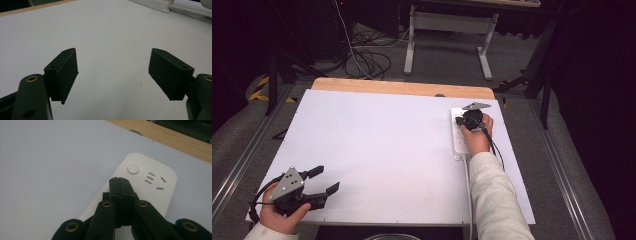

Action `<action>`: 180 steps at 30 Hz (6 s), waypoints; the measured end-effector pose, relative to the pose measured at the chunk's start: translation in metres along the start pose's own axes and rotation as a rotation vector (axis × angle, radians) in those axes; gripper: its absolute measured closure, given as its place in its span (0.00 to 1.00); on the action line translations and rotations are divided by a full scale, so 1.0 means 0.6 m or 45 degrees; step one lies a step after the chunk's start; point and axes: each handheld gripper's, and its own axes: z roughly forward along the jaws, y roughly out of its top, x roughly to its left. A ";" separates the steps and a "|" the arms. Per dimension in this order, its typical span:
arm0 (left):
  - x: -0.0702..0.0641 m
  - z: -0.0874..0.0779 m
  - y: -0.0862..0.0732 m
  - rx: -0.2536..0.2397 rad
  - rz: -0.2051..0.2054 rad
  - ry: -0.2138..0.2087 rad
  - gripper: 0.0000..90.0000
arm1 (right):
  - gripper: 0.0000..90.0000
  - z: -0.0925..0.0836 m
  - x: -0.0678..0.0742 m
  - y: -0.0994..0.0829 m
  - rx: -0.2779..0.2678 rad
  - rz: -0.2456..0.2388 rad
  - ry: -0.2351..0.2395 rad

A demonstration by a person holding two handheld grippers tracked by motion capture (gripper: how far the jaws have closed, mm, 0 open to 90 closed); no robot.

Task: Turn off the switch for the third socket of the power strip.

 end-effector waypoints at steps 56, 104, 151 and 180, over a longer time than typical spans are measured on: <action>0.001 0.001 0.002 -0.008 -0.005 -0.007 0.26 | 1.00 -0.088 0.032 0.061 -0.223 -0.032 0.033; -0.006 0.004 0.006 0.019 -0.025 -0.060 0.17 | 0.21 -0.291 0.114 -0.036 -0.317 0.006 0.452; -0.014 0.003 -0.013 -0.009 0.037 -0.040 0.10 | 0.19 -0.232 0.181 -0.241 -0.162 -0.174 0.434; -0.010 0.005 -0.011 -0.034 0.029 -0.027 0.10 | 0.21 -0.239 0.182 -0.236 -0.172 -0.170 0.403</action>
